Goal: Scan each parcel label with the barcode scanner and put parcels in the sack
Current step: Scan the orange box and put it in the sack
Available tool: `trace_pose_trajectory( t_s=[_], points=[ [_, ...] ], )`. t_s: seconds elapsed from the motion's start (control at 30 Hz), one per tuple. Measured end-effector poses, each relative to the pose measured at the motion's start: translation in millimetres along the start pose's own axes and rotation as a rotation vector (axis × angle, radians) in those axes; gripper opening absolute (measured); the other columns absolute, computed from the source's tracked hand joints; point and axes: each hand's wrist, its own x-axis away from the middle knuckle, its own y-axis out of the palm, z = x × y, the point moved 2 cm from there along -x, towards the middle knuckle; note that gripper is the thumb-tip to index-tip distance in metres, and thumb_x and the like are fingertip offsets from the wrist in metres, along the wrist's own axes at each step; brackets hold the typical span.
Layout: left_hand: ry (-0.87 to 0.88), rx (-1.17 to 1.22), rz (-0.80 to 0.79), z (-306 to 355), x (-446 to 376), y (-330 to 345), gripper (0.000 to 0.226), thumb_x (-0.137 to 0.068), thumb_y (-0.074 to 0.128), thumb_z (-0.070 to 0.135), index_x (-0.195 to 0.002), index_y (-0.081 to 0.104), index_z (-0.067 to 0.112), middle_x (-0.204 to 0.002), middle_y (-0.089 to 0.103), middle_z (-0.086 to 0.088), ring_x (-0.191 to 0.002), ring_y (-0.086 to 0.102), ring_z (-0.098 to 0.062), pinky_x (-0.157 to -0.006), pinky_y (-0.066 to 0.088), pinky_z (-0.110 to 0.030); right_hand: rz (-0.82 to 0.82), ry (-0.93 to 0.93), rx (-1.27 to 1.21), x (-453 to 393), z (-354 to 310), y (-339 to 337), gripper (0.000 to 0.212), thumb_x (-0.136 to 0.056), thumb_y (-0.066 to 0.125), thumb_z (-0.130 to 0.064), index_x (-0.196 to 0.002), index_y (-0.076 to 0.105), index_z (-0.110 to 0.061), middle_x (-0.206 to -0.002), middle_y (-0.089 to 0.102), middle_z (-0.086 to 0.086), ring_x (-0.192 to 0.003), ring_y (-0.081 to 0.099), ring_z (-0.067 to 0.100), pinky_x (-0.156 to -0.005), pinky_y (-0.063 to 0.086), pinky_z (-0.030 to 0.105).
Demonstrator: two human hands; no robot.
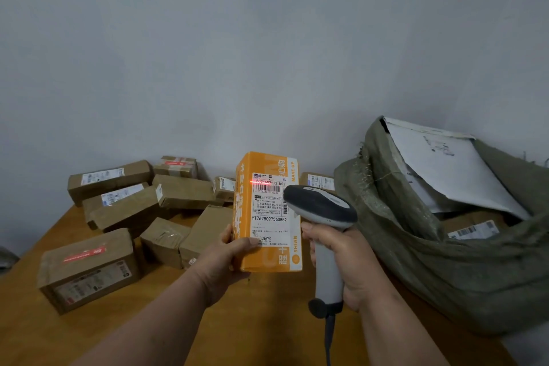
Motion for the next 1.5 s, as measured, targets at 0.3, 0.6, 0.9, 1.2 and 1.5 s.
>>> trace_pose_trajectory(
  t_s=[0.3, 0.6, 0.9, 1.2, 1.5],
  points=[
    [-0.005, 0.014, 0.03, -2, -5, 0, 0.09, -0.061, 0.086, 0.028, -0.141, 0.045, 0.033, -0.121, 0.071, -0.005, -0.112, 0.067, -0.029, -0.089, 0.057, -0.044, -0.032, -0.012, 0.004, 0, -4, -4, 0.006, -0.087, 0.068, -0.011, -0.083, 0.067, -0.015, -0.06, 0.068, -0.009, -0.054, 0.064, 0.0, -0.062, 0.044, 0.024],
    [0.008, -0.011, 0.023, -1, -2, 8, 0.094, -0.057, 0.087, 0.031, -0.141, 0.045, 0.033, -0.123, 0.068, -0.006, -0.114, 0.063, -0.03, -0.089, 0.054, -0.044, -0.013, 0.01, 0.013, -1, -3, -12, 0.003, -0.087, 0.07, -0.013, -0.085, 0.072, -0.015, -0.068, 0.073, -0.005, -0.06, 0.068, 0.003, -0.059, 0.047, 0.021],
    [0.022, -0.026, -0.001, 6, -23, 42, 0.092, -0.057, 0.085, 0.036, -0.141, 0.047, 0.032, -0.119, 0.071, -0.007, -0.114, 0.063, -0.031, -0.097, 0.051, -0.048, 0.172, -0.009, 0.009, -4, -4, -45, 0.005, -0.087, 0.071, -0.014, -0.087, 0.069, -0.018, -0.061, 0.069, -0.009, -0.059, 0.065, 0.002, -0.062, 0.049, 0.024],
    [0.247, -0.218, 0.022, 68, -54, 129, 0.055, -0.081, 0.077, 0.031, -0.127, 0.048, 0.034, -0.111, 0.066, 0.005, -0.099, 0.067, -0.019, -0.077, 0.056, -0.035, 0.525, -0.058, -0.046, -19, -14, -95, 0.02, -0.084, 0.075, -0.024, -0.1, 0.067, -0.017, -0.079, 0.067, 0.003, -0.078, 0.063, 0.02, -0.071, 0.05, 0.033],
    [0.652, -0.924, -0.028, 131, -101, 240, 0.111, -0.049, 0.076, 0.079, -0.143, 0.032, 0.037, -0.136, 0.049, 0.0, -0.123, 0.053, -0.025, -0.094, 0.054, -0.051, 0.852, -0.148, -0.134, -9, -43, -182, 0.012, -0.084, 0.075, -0.017, -0.081, 0.068, -0.008, -0.066, 0.065, 0.005, -0.069, 0.061, 0.023, -0.074, 0.051, 0.04]
  ],
)
